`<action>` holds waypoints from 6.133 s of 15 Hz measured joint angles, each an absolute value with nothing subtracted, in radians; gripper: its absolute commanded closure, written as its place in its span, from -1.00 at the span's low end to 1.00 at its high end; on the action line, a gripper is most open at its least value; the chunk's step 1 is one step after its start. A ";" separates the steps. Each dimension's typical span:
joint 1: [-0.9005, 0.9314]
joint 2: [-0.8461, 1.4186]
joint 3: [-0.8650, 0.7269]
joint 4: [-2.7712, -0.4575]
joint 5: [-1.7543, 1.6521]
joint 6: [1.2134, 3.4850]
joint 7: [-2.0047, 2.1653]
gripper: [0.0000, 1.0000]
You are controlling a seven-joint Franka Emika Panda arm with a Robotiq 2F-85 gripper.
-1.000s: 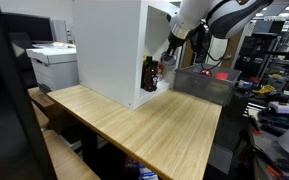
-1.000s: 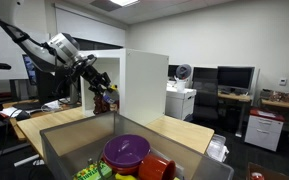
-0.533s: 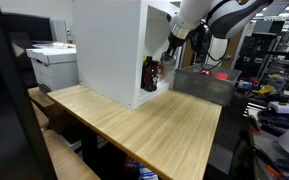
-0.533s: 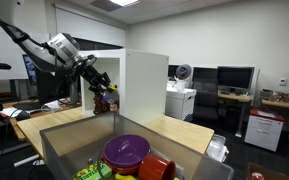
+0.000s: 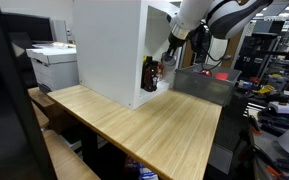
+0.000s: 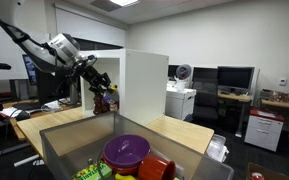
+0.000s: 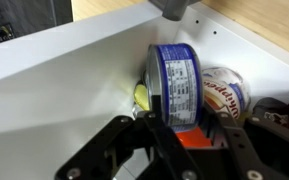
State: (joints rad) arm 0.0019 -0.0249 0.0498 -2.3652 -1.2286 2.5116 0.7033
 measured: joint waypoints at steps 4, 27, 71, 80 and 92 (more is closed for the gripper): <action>0.002 -0.023 0.049 -2.366 -1.236 2.509 0.703 0.75; 0.022 0.018 0.052 -2.330 -1.351 2.451 0.703 0.75; 0.072 0.151 0.078 -2.187 -1.450 2.377 0.690 -1.00; 0.097 0.107 0.104 -2.226 -1.315 2.325 0.565 -1.00; 0.109 0.079 0.107 -2.249 -1.277 2.188 0.718 -1.00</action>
